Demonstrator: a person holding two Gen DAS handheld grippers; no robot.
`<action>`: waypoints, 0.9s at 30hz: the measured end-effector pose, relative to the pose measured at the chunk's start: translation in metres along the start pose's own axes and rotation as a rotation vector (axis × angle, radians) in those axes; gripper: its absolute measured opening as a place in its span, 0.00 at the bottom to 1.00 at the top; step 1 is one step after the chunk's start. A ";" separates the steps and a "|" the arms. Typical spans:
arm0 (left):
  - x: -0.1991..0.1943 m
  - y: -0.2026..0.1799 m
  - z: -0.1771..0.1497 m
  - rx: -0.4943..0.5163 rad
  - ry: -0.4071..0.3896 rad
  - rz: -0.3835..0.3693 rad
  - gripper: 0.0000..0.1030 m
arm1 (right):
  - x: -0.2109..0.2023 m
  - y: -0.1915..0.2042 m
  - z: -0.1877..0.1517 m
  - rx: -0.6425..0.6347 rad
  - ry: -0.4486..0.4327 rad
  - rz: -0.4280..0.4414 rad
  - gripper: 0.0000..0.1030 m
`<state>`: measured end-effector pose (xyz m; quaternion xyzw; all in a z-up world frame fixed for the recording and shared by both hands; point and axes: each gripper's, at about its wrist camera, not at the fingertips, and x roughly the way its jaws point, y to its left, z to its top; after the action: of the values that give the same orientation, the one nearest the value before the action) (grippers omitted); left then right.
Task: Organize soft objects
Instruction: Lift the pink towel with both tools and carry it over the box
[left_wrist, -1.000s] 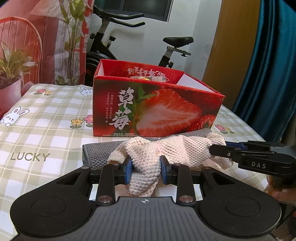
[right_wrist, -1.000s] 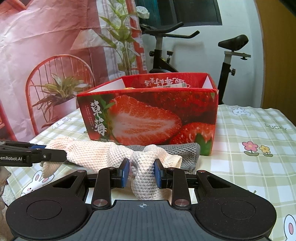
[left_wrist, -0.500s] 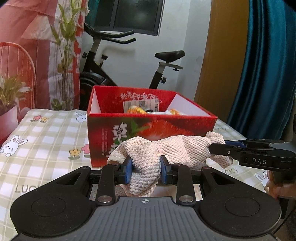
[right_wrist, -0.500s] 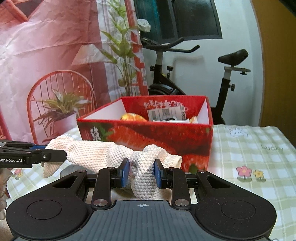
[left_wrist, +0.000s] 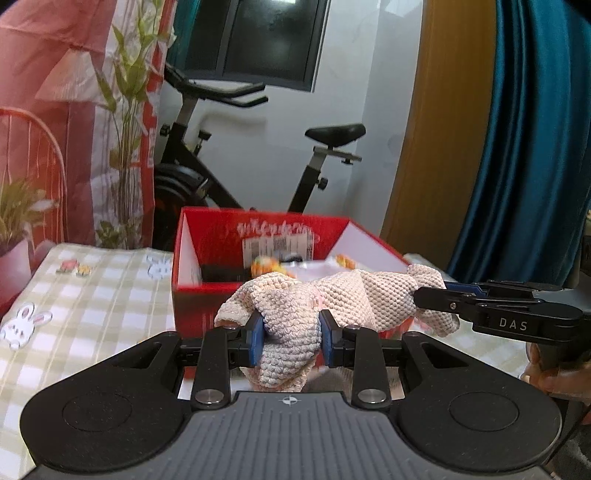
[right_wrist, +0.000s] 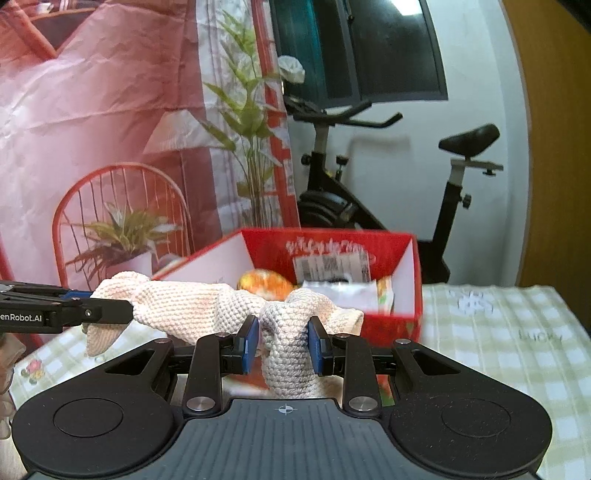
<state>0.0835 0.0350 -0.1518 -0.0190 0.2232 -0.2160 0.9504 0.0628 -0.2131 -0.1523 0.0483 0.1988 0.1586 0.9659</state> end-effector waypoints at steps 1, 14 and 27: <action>0.002 0.001 0.005 -0.004 -0.006 -0.004 0.31 | 0.001 -0.001 0.006 -0.002 -0.008 0.000 0.25; 0.079 0.025 0.064 -0.044 0.044 0.006 0.31 | 0.068 -0.037 0.062 0.016 0.034 -0.041 0.25; 0.163 0.042 0.078 -0.074 0.211 0.042 0.32 | 0.164 -0.044 0.064 0.005 0.227 -0.126 0.20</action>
<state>0.2660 0.0000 -0.1555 -0.0264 0.3301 -0.1887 0.9245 0.2433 -0.2031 -0.1612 0.0200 0.3099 0.1014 0.9451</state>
